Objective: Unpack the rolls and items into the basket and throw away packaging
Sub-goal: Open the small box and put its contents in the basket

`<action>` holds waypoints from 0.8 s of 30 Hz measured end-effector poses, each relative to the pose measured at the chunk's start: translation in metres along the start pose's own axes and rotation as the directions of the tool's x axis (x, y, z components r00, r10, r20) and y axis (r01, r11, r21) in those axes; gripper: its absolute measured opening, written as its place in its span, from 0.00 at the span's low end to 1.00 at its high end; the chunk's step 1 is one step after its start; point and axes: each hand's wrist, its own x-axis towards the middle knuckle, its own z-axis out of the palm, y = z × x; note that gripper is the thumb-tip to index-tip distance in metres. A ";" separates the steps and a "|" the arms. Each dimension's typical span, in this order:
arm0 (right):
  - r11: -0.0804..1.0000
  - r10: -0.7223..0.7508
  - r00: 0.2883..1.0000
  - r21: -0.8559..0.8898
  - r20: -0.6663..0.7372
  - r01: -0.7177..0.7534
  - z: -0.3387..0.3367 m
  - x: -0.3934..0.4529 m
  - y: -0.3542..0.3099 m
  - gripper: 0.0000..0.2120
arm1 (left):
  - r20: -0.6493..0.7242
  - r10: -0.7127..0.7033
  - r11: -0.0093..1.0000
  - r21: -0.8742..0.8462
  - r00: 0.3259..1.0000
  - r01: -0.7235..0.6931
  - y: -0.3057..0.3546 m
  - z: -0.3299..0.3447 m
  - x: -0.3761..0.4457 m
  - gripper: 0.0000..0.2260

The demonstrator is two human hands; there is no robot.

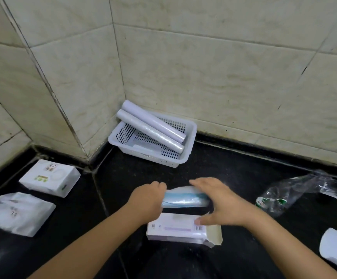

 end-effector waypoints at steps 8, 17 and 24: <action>0.937 0.102 0.994 -0.334 -0.031 -0.107 0.017 0.039 -0.016 0.13 | -0.206 0.237 0.968 0.137 0.949 -0.211 -0.004 -0.008 -0.002 0.17; 0.775 -0.203 0.968 -0.628 -0.146 0.068 0.004 0.061 -0.010 0.22 | 0.461 0.179 0.696 -0.684 0.869 0.219 -0.034 -0.014 0.020 0.08; 0.916 -0.111 0.986 -0.373 0.123 0.150 0.000 0.098 0.018 0.14 | 0.283 0.162 0.985 -0.109 0.945 -0.136 -0.033 -0.029 0.051 0.14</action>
